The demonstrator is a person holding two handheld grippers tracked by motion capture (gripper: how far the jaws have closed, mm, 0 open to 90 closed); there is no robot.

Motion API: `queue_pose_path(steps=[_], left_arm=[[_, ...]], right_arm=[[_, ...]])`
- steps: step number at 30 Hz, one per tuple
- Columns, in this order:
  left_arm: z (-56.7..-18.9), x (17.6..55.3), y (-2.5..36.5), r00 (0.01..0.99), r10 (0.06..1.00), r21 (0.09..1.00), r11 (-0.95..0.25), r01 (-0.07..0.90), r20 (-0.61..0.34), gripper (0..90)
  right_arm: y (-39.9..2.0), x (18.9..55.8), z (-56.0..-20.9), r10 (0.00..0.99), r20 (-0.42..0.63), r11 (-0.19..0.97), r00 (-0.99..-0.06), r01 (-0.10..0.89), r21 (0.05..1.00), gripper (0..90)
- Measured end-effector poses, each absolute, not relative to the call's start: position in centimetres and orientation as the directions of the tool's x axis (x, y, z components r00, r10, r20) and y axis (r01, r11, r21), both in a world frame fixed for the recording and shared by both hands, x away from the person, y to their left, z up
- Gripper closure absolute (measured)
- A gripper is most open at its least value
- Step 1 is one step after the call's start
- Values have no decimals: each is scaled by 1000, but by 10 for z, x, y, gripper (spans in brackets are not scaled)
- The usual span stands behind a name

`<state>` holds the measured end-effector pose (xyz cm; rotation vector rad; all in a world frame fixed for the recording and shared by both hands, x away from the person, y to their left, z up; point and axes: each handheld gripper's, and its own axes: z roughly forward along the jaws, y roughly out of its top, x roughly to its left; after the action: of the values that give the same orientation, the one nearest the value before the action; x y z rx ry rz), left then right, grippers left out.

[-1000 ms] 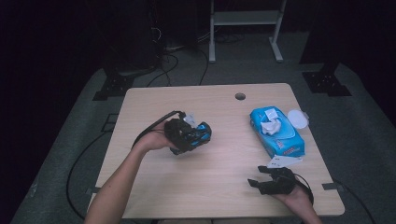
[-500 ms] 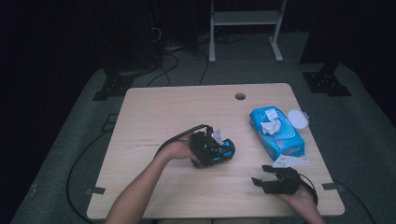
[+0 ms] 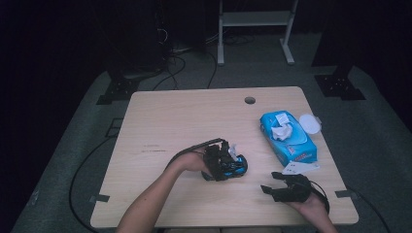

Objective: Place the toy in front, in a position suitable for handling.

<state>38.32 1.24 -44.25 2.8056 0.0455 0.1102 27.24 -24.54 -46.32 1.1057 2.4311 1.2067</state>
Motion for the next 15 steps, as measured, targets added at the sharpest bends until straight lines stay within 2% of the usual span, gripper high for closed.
queue_pose_path(steps=[12, 15], left_arm=[[-448, 384, 13, 997, 56, 352, -936, 33, 55, 247], [-442, 385, 16, 995, 80, 397, -916, 52, 55, 226]], right_arm=[[-245, 273, -464, 704, 138, 380, -697, 534, 755, 295], [-245, 274, -465, 705, 139, 379, -695, 535, 755, 294]])
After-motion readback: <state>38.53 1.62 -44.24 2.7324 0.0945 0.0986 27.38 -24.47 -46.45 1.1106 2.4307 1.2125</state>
